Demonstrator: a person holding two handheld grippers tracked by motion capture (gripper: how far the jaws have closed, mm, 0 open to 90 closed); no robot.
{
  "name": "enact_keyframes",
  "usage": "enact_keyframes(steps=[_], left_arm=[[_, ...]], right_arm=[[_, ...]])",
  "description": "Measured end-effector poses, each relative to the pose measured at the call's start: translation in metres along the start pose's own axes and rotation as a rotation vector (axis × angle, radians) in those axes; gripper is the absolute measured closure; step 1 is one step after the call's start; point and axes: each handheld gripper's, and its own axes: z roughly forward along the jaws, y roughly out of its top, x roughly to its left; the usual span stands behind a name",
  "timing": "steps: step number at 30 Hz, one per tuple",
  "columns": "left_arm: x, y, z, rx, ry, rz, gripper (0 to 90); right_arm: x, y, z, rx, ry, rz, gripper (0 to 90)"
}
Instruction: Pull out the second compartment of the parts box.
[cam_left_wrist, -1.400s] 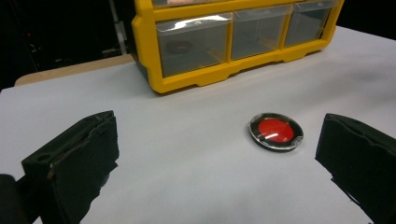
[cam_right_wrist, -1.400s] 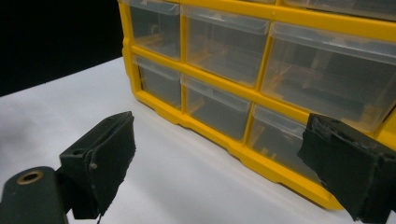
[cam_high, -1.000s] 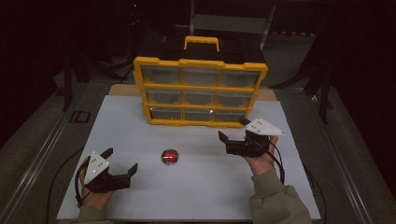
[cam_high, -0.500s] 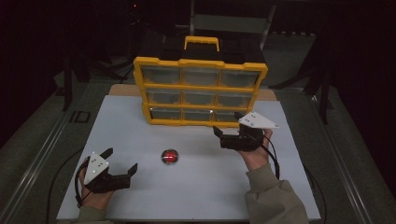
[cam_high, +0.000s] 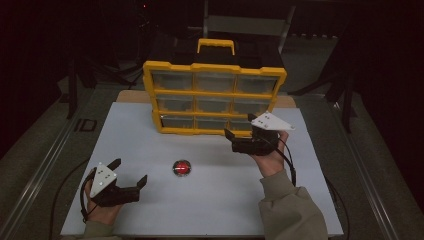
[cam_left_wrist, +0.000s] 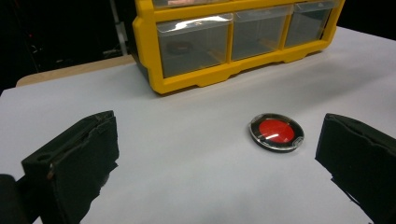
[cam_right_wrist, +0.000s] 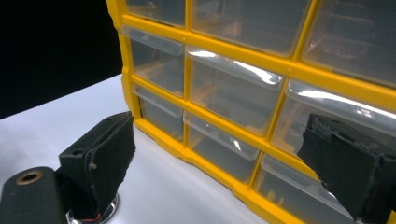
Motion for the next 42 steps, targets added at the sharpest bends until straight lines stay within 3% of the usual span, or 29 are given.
enact_keyframes(steps=[11,30,42], left_arm=[[0.000,0.000,0.000,0.003,0.000,0.003,0.0],[-0.001,0.000,0.001,0.006,-0.001,0.013,0.0],[-0.001,0.000,0.000,0.005,-0.001,0.010,0.0]], right_arm=[[0.004,0.011,0.012,0.018,-0.002,-0.041,9.3],[0.002,0.022,0.029,0.021,0.004,-0.021,9.3],[0.005,0.030,0.042,0.041,0.017,-0.038,8.7]])
